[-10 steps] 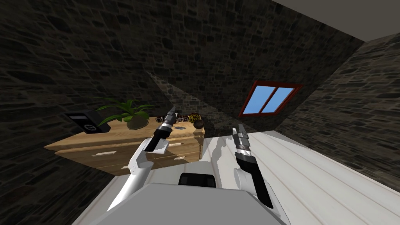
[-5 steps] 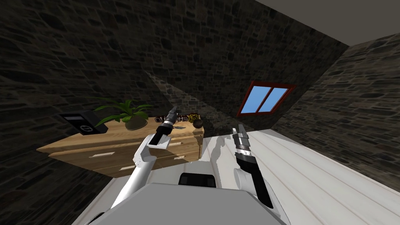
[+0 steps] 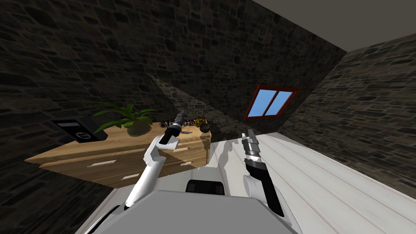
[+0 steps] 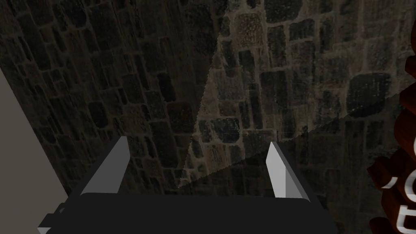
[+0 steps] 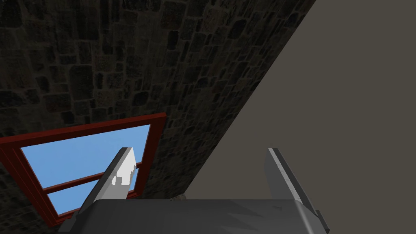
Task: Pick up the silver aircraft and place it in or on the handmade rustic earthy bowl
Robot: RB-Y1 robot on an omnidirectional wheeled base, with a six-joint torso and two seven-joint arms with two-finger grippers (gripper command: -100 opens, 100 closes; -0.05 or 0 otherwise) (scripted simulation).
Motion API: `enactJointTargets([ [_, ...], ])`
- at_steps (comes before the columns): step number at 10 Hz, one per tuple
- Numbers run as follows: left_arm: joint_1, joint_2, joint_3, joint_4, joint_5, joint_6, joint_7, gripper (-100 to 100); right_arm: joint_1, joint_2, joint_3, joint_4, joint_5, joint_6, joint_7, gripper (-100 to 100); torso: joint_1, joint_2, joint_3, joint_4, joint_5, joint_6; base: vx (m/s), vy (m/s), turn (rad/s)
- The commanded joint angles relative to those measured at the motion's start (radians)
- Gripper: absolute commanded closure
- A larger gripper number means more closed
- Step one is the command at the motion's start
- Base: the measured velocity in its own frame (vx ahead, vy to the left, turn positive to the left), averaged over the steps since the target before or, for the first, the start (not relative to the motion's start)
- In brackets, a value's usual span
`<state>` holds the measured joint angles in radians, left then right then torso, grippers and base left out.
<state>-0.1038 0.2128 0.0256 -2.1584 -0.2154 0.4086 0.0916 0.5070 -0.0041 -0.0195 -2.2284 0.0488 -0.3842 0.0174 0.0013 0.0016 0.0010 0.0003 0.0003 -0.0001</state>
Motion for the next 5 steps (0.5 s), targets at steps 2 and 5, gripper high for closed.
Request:
enactJointTargets([
  [2, -0.015, -0.004, 0.002, 0.009, -0.004, 0.067, -0.003, -100, 0.000, 0.000, 0.000, 0.000, 0.000, 0.000, 0.000, 0, 0.000, 0.000, 0.000, 0.000, 0.000, -0.001, -0.026, 0.011, -0.018],
  [5, -0.058, -0.008, 0.012, 0.040, -0.009, 0.144, -0.005, -100, 0.000, 0.000, 0.000, 0.000, 0.000, 0.000, 0.000, 0, 0.000, -0.001, 0.000, 0.000, 0.000, -0.001, -0.020, 0.009, -0.046],
])
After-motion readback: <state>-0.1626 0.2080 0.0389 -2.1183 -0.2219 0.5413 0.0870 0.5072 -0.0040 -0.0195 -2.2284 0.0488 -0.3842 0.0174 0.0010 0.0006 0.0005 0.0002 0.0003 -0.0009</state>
